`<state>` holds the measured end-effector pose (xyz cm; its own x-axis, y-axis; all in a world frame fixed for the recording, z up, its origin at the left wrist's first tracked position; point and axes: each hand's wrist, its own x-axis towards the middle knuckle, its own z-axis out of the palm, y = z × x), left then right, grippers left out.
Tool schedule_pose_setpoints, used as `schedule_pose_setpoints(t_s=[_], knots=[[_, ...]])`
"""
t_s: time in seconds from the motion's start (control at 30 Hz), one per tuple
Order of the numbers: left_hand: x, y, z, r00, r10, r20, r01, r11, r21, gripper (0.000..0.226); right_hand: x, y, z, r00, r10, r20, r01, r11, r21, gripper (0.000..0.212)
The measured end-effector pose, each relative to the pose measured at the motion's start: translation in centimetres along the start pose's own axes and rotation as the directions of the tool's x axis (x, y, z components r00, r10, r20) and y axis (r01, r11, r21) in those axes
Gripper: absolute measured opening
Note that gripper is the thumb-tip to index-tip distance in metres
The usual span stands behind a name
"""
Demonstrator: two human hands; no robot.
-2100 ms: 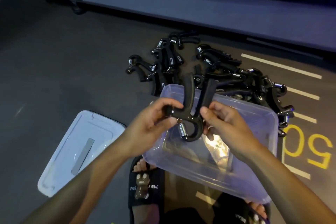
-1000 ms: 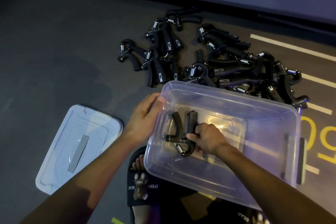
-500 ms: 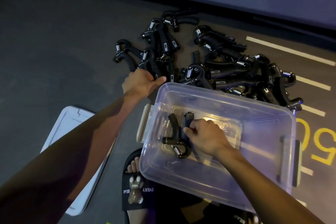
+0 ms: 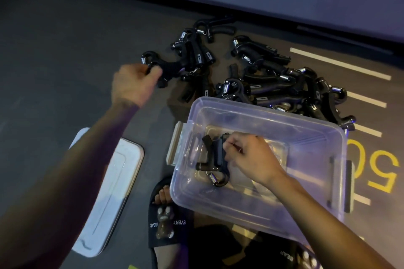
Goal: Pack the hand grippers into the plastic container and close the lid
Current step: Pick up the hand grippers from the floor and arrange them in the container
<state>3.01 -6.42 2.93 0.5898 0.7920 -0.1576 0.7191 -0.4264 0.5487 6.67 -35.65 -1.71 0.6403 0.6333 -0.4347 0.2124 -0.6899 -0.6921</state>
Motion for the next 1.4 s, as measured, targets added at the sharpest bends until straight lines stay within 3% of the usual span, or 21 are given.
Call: schedule_pose_setpoints(t_s=[0.13,0.2,0.3,0.37,0.5,0.67,0.77,0.83,0.9,1.07,1.17,1.4], knots=[[-3.6,2.1,-6.0,0.92,0.352,-0.175,-0.37,0.925,-0.085,0.044,-1.8,-2.8,-2.2,0.968,-0.148,-0.201,0.187,0.963,0.193,0.01],[-5.9,3.7,-8.4,0.861,0.476,-0.181,-0.498,0.86,-0.112,0.039,-2.8,-4.5,-3.6,0.927,-0.175,-0.331,0.272,0.922,0.275,0.005],[-8.8,6.1,-9.3,0.808,0.577,-0.117,-0.588,0.801,-0.111,0.039,-4.0,-6.9,-5.5,0.83,-0.308,-0.464,0.417,0.896,0.151,0.016],[-10.3,6.9,-8.4,0.772,0.631,-0.071,-0.635,0.766,-0.095,0.041,-4.7,-7.6,-6.1,0.807,-0.389,-0.445,0.452,0.891,0.04,0.027],[-11.8,6.7,-6.2,0.716,0.695,0.059,-0.691,0.719,-0.079,0.051,-5.7,-6.8,-6.3,0.817,-0.384,-0.431,0.399,0.915,-0.06,0.032],[-12.1,6.1,-4.3,0.536,0.817,0.212,-0.828,0.558,-0.057,0.049,-5.3,-5.2,-7.3,0.863,-0.424,-0.275,0.395,0.905,-0.156,0.031],[-11.2,5.1,-2.1,0.577,0.784,0.228,-0.783,0.611,-0.121,0.041,-4.5,-3.7,-6.3,0.917,-0.36,-0.171,0.363,0.932,-0.018,0.032],[-10.4,3.7,-0.2,0.649,0.743,0.165,-0.73,0.669,-0.142,0.028,-3.4,-1.9,-4.7,0.969,-0.208,-0.134,0.225,0.966,0.129,0.03],[-9.9,2.3,1.9,0.725,0.681,0.102,-0.673,0.733,-0.103,0.03,-2.2,0.3,-2.9,0.995,-0.035,-0.098,0.057,0.971,0.231,0.025],[-10.1,-0.6,5.8,0.786,0.591,0.179,-0.575,0.807,-0.138,0.047,0.1,4.0,1.0,0.931,0.366,-0.019,-0.326,0.85,0.414,0.034],[-9.9,-1.3,6.5,0.808,0.56,0.182,-0.537,0.828,-0.164,0.047,1.2,4.8,2.8,0.905,0.423,0.049,-0.416,0.852,0.318,0.034],[-10.0,-1.3,6.6,0.83,0.53,0.172,-0.499,0.845,-0.193,0.047,2.1,4.8,4.4,0.917,0.394,0.07,-0.399,0.89,0.221,0.027]])
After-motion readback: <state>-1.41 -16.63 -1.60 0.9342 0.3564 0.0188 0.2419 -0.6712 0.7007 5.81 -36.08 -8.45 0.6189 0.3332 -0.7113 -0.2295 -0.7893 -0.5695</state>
